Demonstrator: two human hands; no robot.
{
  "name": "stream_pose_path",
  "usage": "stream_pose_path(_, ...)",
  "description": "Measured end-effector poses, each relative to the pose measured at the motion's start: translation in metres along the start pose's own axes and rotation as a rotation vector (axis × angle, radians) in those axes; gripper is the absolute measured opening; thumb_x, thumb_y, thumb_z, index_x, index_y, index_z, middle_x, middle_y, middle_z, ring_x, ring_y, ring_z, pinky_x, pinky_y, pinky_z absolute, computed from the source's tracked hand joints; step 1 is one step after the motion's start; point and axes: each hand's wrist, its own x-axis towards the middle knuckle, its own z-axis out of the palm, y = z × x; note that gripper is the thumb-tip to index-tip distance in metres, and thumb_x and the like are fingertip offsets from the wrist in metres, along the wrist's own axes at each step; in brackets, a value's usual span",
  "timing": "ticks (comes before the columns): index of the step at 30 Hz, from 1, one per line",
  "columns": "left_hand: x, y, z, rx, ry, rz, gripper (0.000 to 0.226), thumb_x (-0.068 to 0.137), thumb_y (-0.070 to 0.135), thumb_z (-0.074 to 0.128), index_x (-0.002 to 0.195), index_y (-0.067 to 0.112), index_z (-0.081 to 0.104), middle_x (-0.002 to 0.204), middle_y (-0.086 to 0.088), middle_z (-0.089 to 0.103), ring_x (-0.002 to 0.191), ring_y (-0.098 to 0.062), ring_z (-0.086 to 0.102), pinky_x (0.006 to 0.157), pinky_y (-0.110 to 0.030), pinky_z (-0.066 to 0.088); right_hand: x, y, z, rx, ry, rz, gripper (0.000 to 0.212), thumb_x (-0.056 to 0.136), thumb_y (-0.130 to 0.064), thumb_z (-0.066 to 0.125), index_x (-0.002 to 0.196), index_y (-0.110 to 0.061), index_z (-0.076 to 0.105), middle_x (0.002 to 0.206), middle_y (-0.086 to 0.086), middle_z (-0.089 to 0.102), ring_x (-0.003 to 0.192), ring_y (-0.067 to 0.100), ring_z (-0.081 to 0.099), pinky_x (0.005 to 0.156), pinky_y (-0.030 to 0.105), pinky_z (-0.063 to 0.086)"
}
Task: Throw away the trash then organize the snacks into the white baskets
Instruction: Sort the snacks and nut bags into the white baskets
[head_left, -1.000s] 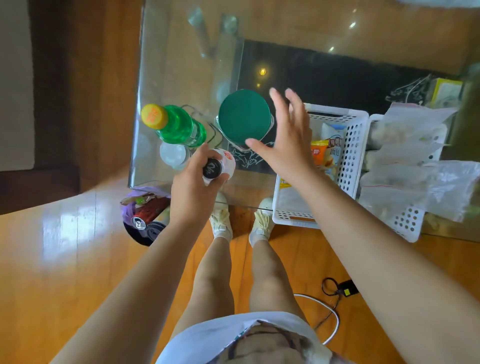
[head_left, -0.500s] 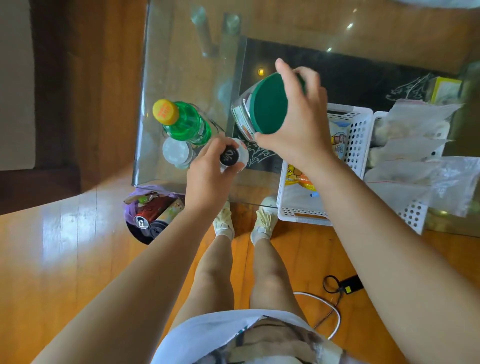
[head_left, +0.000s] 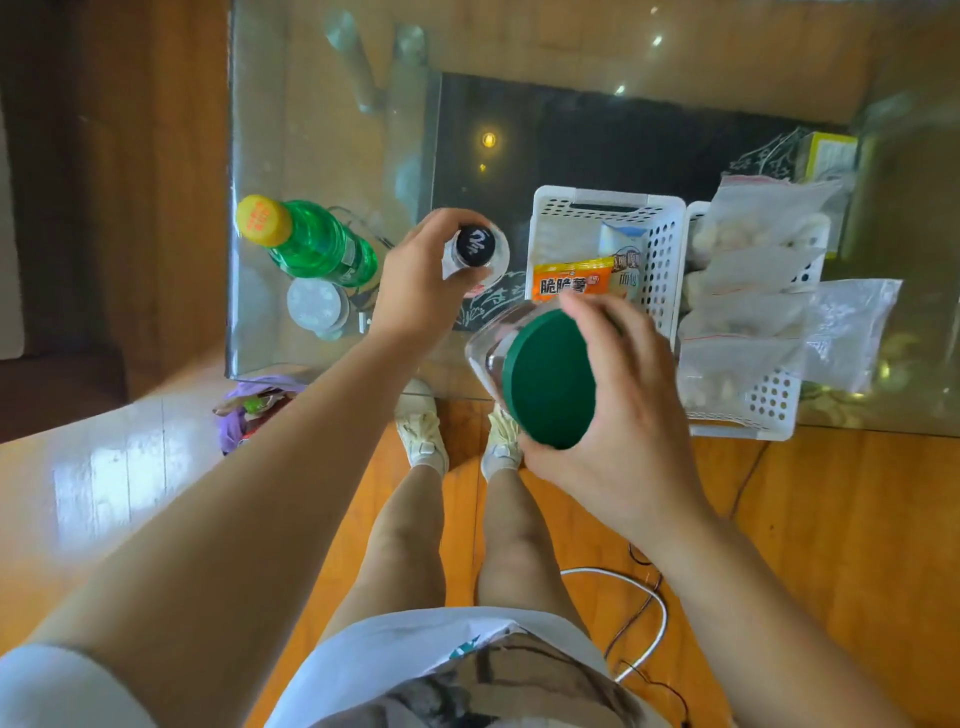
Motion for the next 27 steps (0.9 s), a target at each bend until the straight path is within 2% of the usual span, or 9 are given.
stream_pose_path(2, -0.001, -0.004, -0.004, -0.022, -0.042, 0.004, 0.045, 0.075, 0.004, 0.068, 0.118, 0.017, 0.06, 0.112, 0.01, 0.062, 0.106, -0.009, 0.055, 0.085, 0.002, 0.033, -0.002, -0.005, 0.01, 0.006, -0.067, -0.055, 0.093, 0.053, -0.024, 0.079, 0.137, -0.016, 0.04, 0.135, 0.006, 0.041, 0.125, 0.024, 0.038, 0.101, 0.036, 0.041)
stream_pose_path(5, -0.009, -0.017, -0.01, -0.131, -0.057, -0.11, 0.057, 0.078, 0.007, 0.067, 0.131, 0.021, 0.05, 0.123, 0.008, 0.056, 0.117, -0.01, 0.051, 0.102, -0.023, 0.037, 0.002, -0.012, 0.028, -0.082, -0.162, -0.183, 0.093, 0.051, -0.021, 0.08, 0.136, -0.014, 0.043, 0.134, 0.008, 0.045, 0.123, 0.027, 0.041, 0.099, 0.041, 0.043)
stream_pose_path(8, -0.029, -0.035, -0.014, -0.258, -0.021, -0.292, 0.045, 0.089, 0.013, 0.058, 0.133, 0.018, 0.048, 0.121, 0.007, 0.052, 0.117, -0.013, 0.05, 0.1, -0.028, 0.038, 0.011, -0.016, 0.047, -0.204, -0.255, -0.309, 0.093, 0.049, -0.018, 0.08, 0.135, -0.014, 0.044, 0.134, 0.012, 0.047, 0.123, 0.033, 0.044, 0.097, 0.044, 0.044)
stream_pose_path(11, -0.059, -0.055, -0.013, -0.437, 0.007, -0.557, 0.024, 0.095, 0.024, 0.05, 0.118, 0.023, 0.057, 0.114, 0.002, 0.058, 0.113, -0.018, 0.055, 0.095, -0.036, 0.044, 0.026, -0.014, 0.067, -0.275, -0.347, -0.366, 0.09, 0.053, -0.013, 0.079, 0.136, -0.015, 0.042, 0.136, 0.012, 0.045, 0.126, 0.035, 0.04, 0.098, 0.047, 0.041)
stream_pose_path(14, -0.087, -0.073, -0.009, -0.625, -0.009, -0.793, 0.029, 0.098, 0.025, 0.045, 0.123, 0.02, 0.058, 0.127, -0.01, 0.058, 0.12, -0.026, 0.053, 0.09, -0.04, 0.047, 0.045, -0.01, 0.084, -0.38, -0.439, -0.418, 0.09, 0.061, -0.012, 0.076, 0.14, -0.018, 0.035, 0.14, 0.01, 0.038, 0.129, 0.032, 0.033, 0.104, 0.045, 0.035)
stream_pose_path(16, -0.1, -0.079, -0.005, -0.722, -0.026, -0.83, 0.033, 0.098, 0.014, 0.043, 0.129, 0.017, 0.054, 0.129, -0.012, 0.058, 0.117, -0.026, 0.054, 0.086, -0.036, 0.047, 0.056, -0.007, 0.095, -0.421, -0.474, -0.446, 0.088, 0.063, -0.012, 0.074, 0.141, -0.02, 0.032, 0.141, 0.009, 0.035, 0.129, 0.032, 0.032, 0.105, 0.045, 0.034)
stream_pose_path(19, -0.106, -0.075, 0.0, -0.83, -0.07, -0.809, 0.039, 0.098, 0.009, 0.039, 0.134, 0.02, 0.05, 0.119, -0.002, 0.062, 0.102, -0.018, 0.06, 0.077, -0.028, 0.048, 0.068, -0.004, 0.106, -0.449, -0.482, -0.467, 0.087, 0.064, -0.012, 0.073, 0.14, -0.02, 0.032, 0.141, 0.009, 0.035, 0.128, 0.032, 0.033, 0.106, 0.045, 0.033)
stream_pose_path(23, -0.099, -0.068, 0.004, -0.881, -0.032, -0.826, 0.039, 0.1, 0.014, 0.039, 0.139, 0.018, 0.043, 0.13, -0.015, 0.057, 0.115, -0.029, 0.057, 0.094, -0.037, 0.044, 0.074, -0.001, 0.109, -0.415, -0.444, -0.461, 0.089, 0.06, -0.016, 0.076, 0.139, -0.019, 0.036, 0.138, 0.01, 0.039, 0.125, 0.032, 0.036, 0.103, 0.041, 0.033)
stream_pose_path(27, -0.092, -0.063, 0.001, -0.846, -0.033, -0.852, 0.041, 0.098, 0.014, 0.044, 0.138, 0.012, 0.043, 0.129, -0.02, 0.057, 0.109, -0.029, 0.059, 0.097, -0.039, 0.045, 0.073, 0.004, 0.106, -0.385, -0.414, -0.449, 0.085, 0.063, -0.019, 0.074, 0.139, -0.018, 0.037, 0.139, 0.011, 0.039, 0.13, 0.032, 0.033, 0.105, 0.042, 0.031)
